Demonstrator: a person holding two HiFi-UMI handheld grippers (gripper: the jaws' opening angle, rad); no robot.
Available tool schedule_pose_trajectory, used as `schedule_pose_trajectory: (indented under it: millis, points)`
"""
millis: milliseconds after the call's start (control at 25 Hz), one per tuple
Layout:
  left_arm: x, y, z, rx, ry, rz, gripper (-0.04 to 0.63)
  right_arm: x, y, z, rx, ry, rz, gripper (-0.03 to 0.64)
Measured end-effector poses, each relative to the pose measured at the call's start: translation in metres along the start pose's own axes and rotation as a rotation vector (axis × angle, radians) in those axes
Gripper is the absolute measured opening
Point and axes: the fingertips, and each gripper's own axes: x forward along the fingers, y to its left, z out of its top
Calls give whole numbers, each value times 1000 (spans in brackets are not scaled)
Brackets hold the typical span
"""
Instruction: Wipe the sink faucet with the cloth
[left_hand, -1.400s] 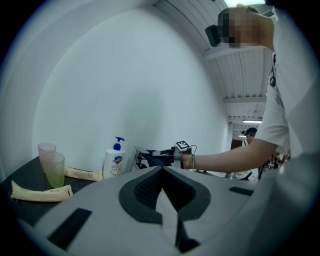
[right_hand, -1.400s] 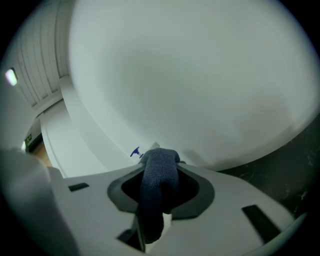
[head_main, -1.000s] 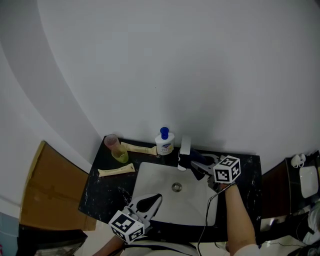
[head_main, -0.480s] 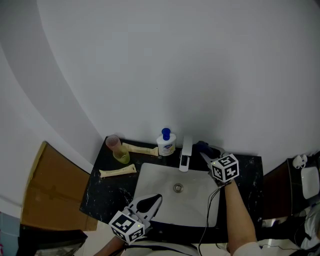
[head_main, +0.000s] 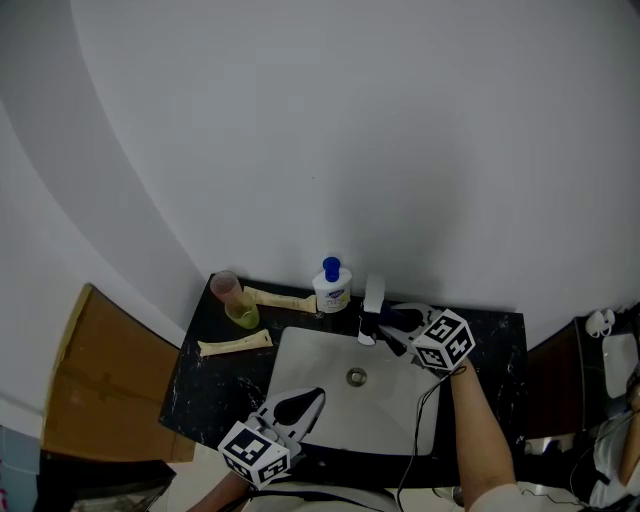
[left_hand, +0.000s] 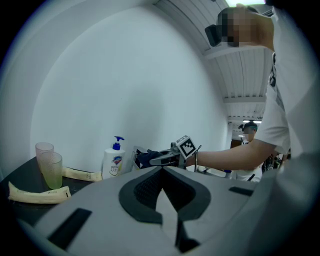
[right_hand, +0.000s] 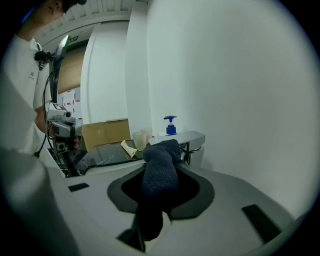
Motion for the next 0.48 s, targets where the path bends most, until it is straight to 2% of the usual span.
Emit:
schedule_pose_trajectory:
  millis: [160,280,400,480]
  points:
    - [-3,3,-2,1,6,11,2,9,-27,1,21,-12,-105,114]
    - [-4,4,-4,0,10,18,2,0,-56,2,68,-57,-256,114]
    - [-3,5,-1,1,5,19,2,-28,-90,-8,168,-108,-433,114]
    - [-3,5,0,1,4,18,2,-45,-102,-21,213,-103,-494,114]
